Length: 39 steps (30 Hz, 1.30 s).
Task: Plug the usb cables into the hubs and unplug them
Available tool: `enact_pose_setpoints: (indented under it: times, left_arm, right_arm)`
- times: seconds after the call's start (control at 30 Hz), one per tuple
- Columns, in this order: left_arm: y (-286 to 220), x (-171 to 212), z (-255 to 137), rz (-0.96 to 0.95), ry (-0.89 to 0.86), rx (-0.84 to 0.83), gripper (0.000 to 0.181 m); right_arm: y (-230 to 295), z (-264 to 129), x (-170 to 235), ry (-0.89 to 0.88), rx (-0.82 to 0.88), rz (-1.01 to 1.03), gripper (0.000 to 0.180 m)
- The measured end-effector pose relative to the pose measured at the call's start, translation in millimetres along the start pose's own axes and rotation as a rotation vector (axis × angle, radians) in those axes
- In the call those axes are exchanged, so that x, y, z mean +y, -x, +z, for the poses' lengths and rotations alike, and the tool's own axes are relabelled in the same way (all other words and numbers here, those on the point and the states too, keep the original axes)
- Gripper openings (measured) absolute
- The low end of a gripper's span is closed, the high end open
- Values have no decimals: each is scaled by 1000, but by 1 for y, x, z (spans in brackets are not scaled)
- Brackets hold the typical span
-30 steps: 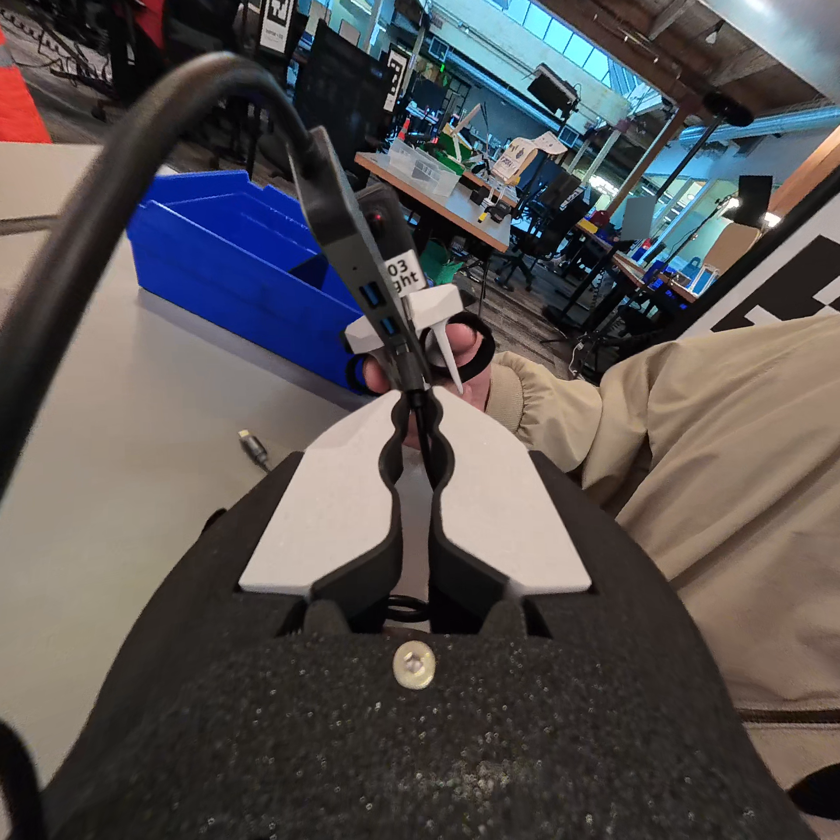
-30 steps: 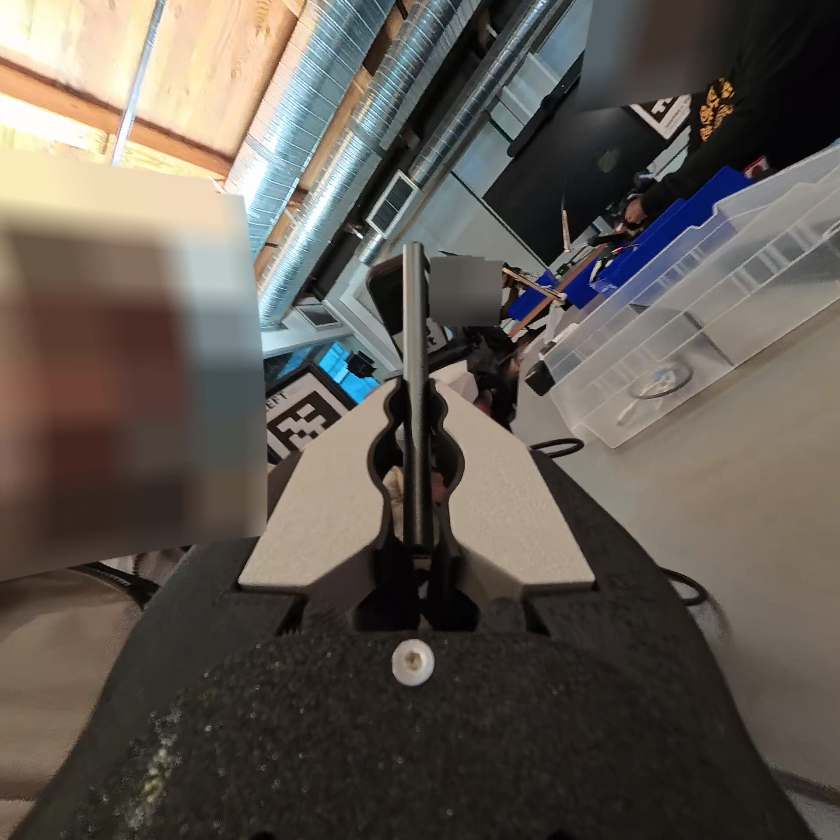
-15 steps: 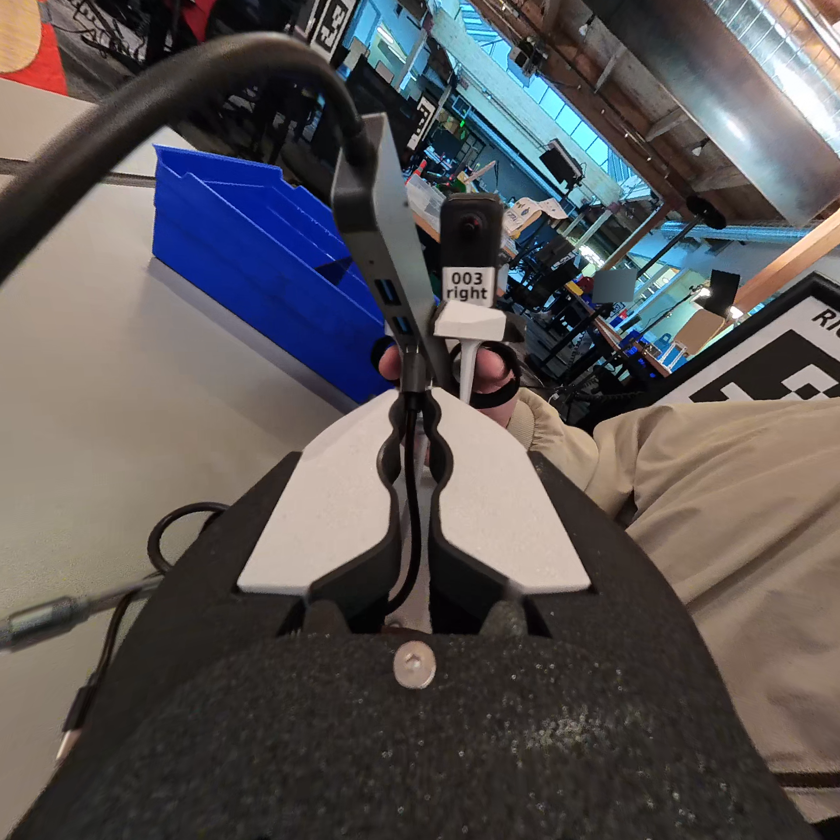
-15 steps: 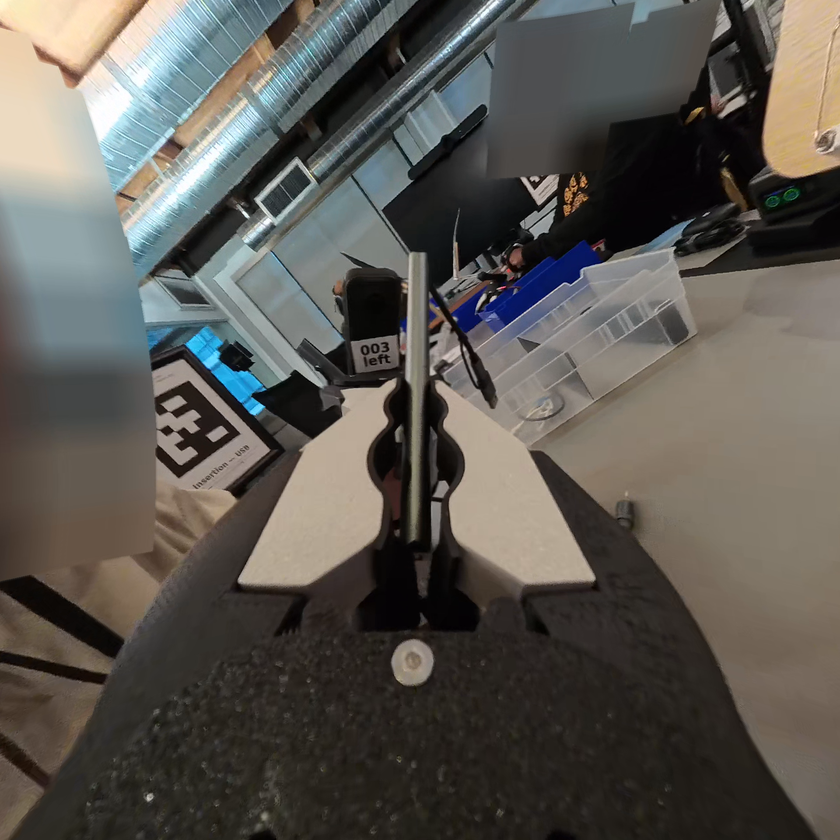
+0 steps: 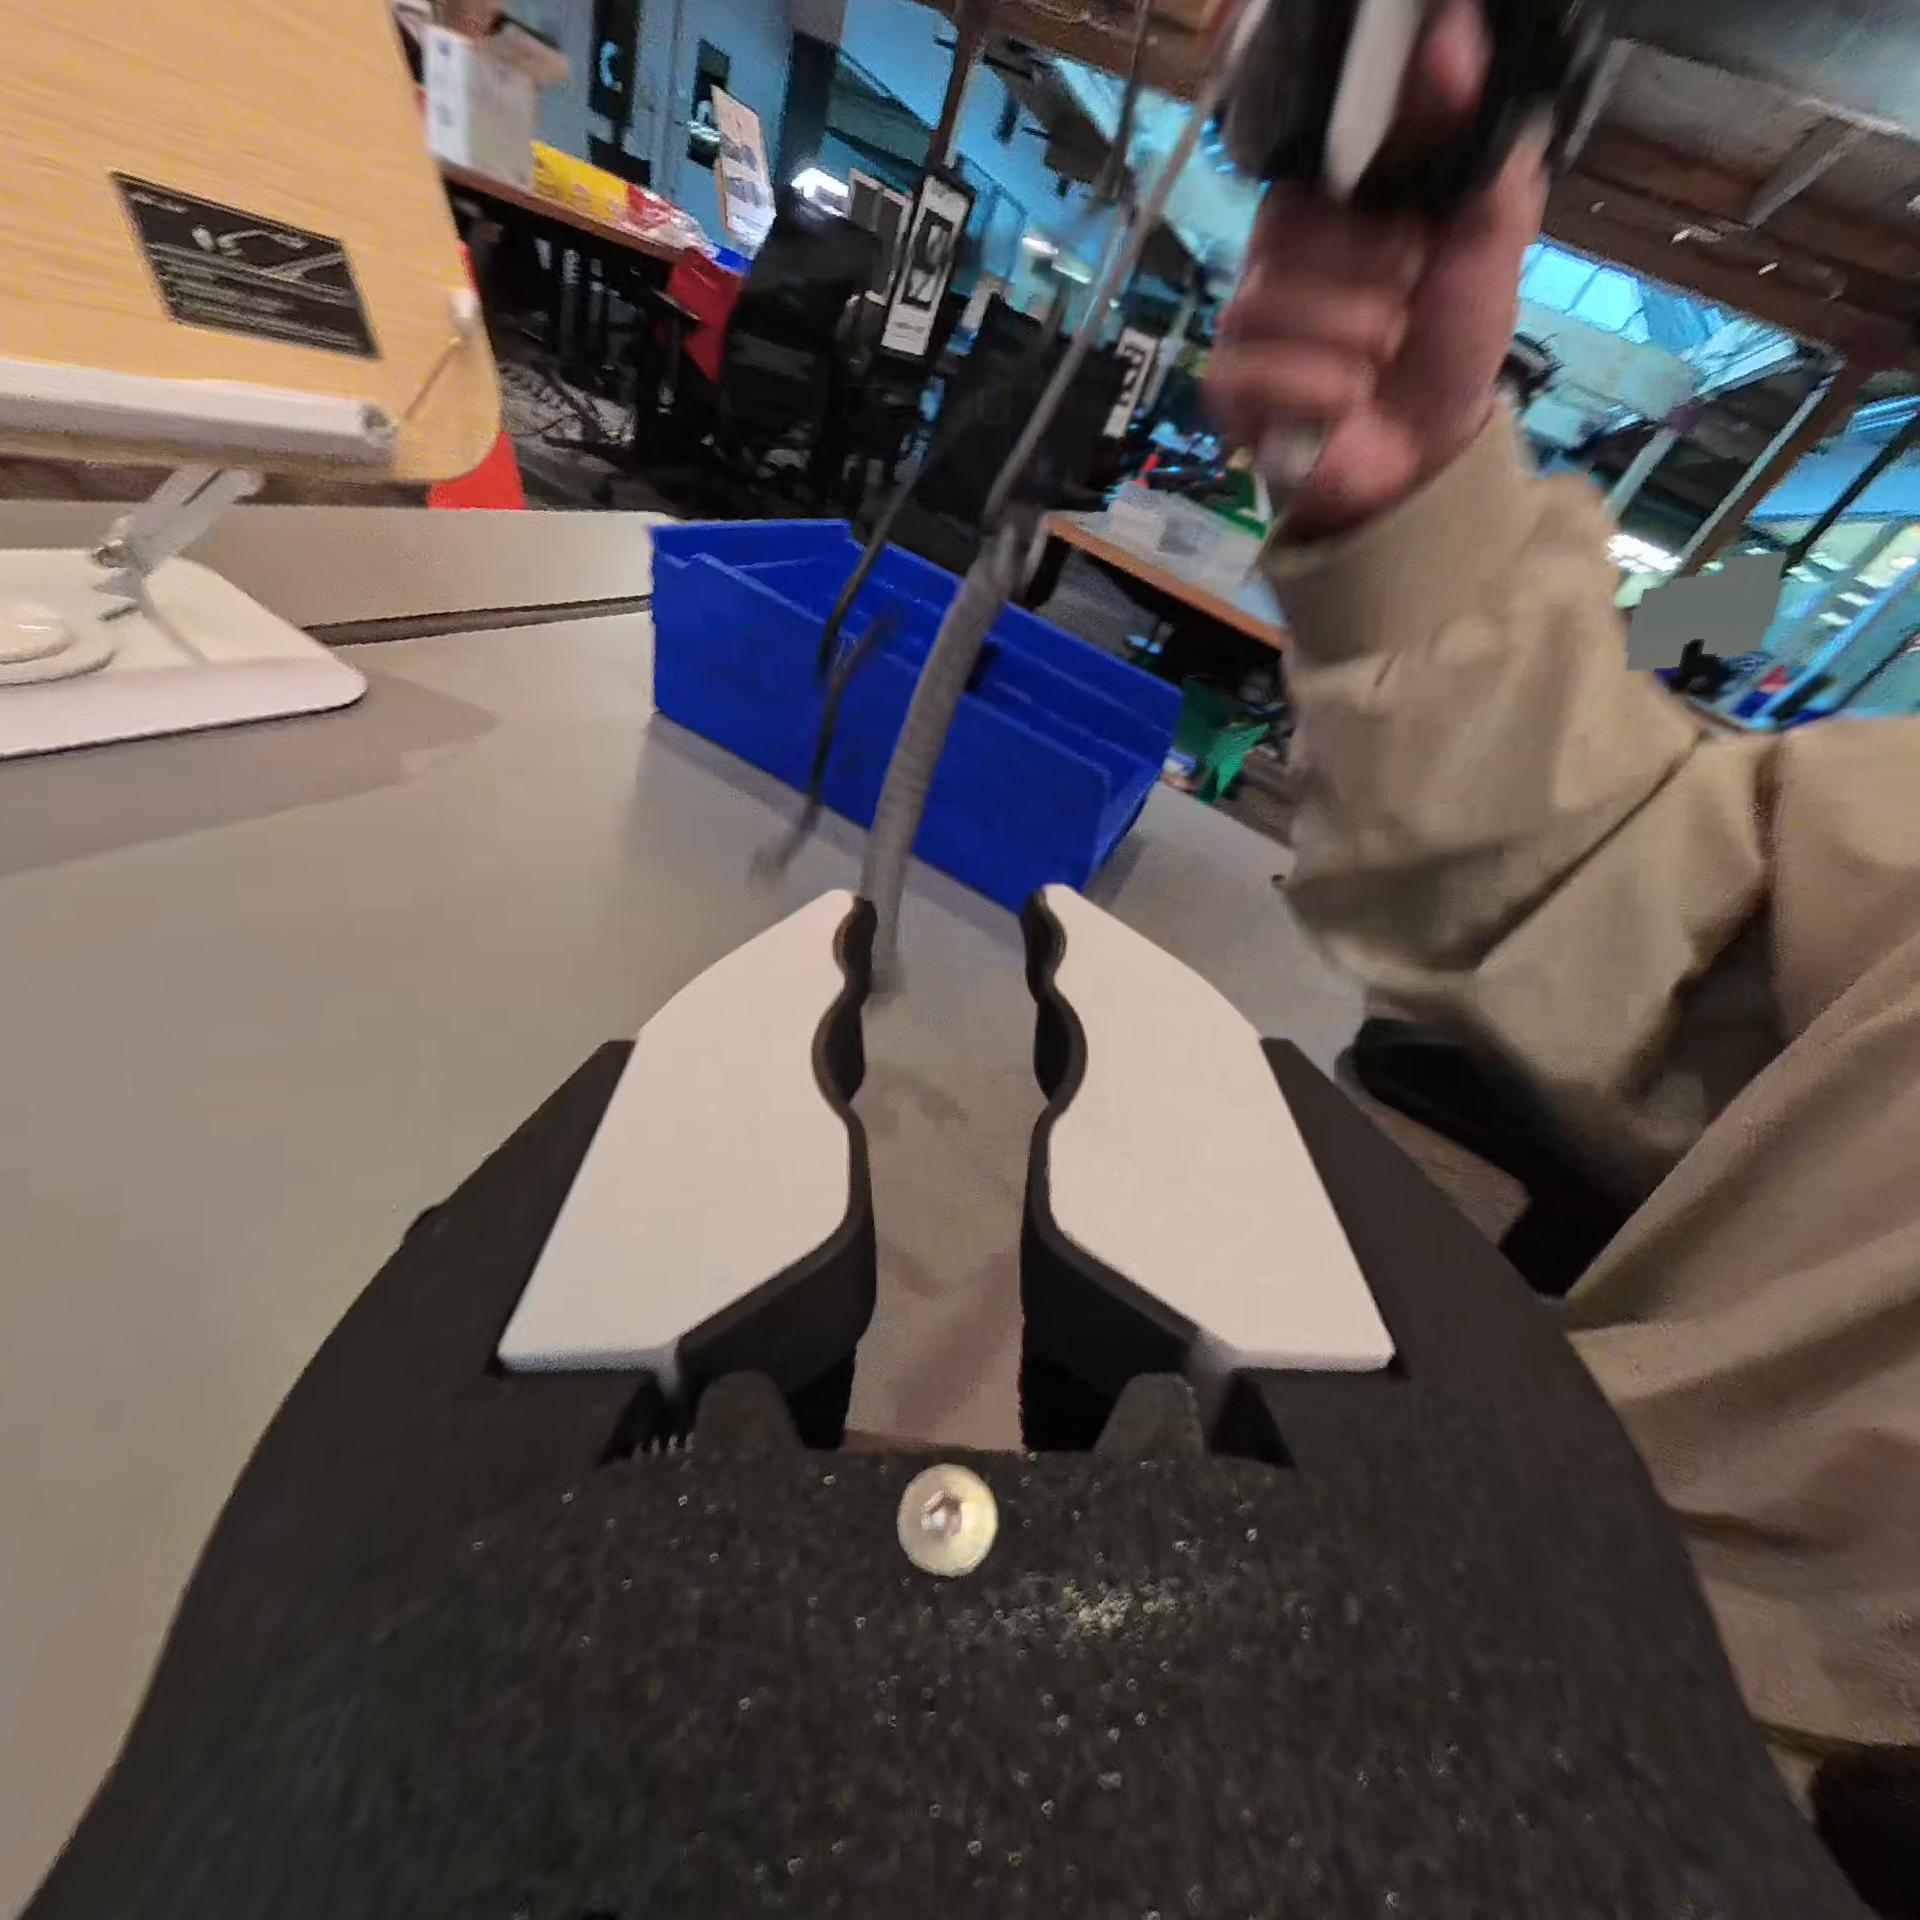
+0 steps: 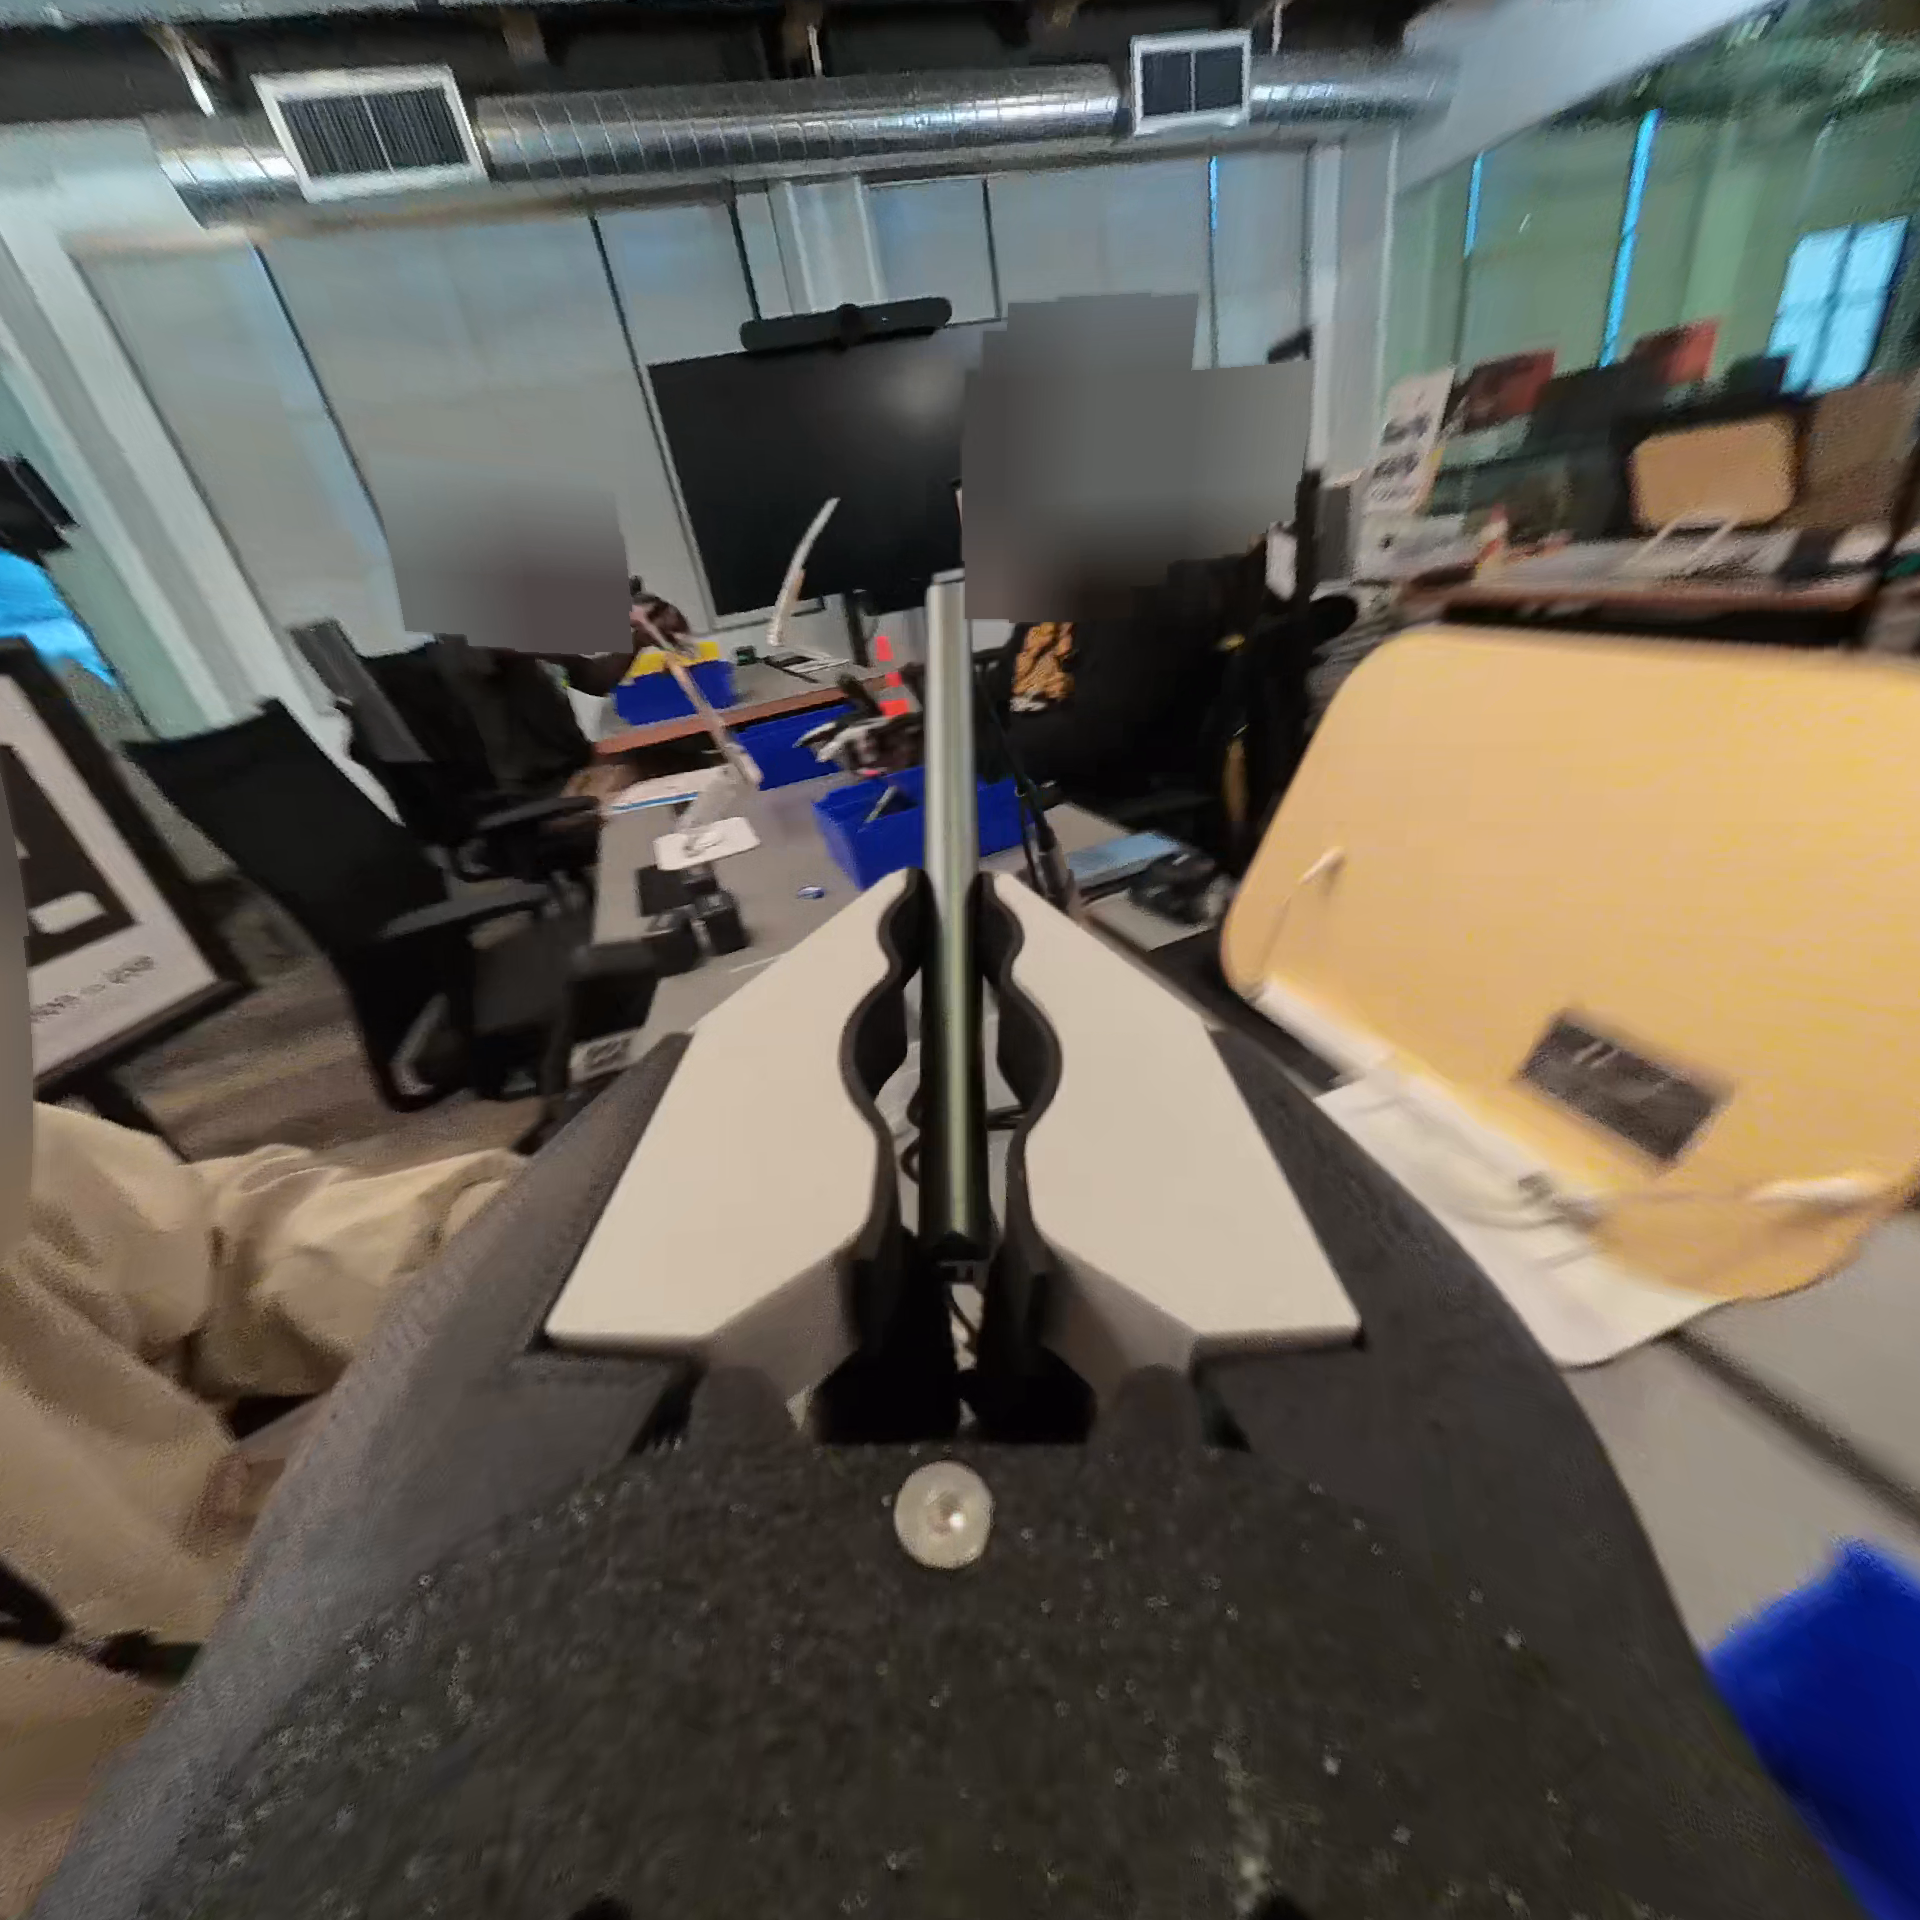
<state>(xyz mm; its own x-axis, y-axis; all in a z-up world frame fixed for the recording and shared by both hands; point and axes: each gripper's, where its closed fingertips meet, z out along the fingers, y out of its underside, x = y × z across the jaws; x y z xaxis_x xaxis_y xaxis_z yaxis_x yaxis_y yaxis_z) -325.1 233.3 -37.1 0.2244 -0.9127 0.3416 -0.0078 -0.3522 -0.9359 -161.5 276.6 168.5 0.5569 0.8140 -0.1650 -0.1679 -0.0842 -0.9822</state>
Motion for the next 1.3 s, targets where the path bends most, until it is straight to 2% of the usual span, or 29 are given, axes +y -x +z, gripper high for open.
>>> enact_pose_setpoints:
  times: [0.13,0.23,0.33,0.5,0.57,0.7,0.9,1.07,1.17,1.3]
  left_arm:
    - [9,24,-4,-78,37,-13,26]
    - [9,28,-4,-132,32,16,26]
    - [8,30,-3,-105,46,8,26]
    - [4,32,-1,-83,56,14,25]
    - [3,34,1,-82,66,16,25]
    - [2,37,2,-73,82,20,24]
    - [-3,41,1,-72,94,38,24]
    - [-6,46,-2,-54,114,36,24]
    - [-8,47,0,-53,118,44,24]
    - [-10,50,4,-59,128,55,24]
  right_arm:
    - [-24,-20,-100,-39,73,-122,9]
    - [-42,-35,-156,-41,111,-156,9]
    - [-67,-52,-189,-37,188,-195,9]
    - [-105,-76,-204,-57,255,-147,9]
    - [-124,-79,-190,-27,304,-166,9]
    - [-166,-77,-134,106,371,-152,9]
    - [-183,-80,-58,264,262,-147,9]
    - [-209,-117,2,421,258,-66,9]
    - [-223,-149,50,581,267,5,9]
    - [-220,-172,95,704,197,98,9]
